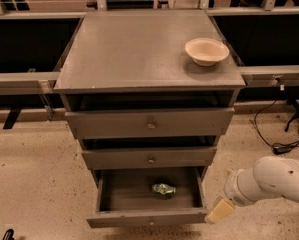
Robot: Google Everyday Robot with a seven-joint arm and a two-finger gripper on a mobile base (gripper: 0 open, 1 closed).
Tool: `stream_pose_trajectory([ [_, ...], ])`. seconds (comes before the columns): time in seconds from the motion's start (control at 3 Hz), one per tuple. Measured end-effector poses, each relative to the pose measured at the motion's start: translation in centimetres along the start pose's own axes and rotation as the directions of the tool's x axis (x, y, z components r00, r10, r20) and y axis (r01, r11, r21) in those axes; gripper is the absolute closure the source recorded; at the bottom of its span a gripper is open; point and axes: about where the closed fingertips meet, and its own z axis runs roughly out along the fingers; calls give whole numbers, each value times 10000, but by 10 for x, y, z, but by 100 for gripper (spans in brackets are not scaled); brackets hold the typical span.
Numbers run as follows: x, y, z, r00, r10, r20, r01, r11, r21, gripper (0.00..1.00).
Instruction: Pick green can from bottom drawer and place on counter
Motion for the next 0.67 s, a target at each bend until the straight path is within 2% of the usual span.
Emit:
stream_pose_trajectory([
  [0.33,-15,7,12,9979,-642,25,643,9956,-685,0],
  [0.67,-50,10,32,9820,-1055,1570,1280,9817,-1407,0],
])
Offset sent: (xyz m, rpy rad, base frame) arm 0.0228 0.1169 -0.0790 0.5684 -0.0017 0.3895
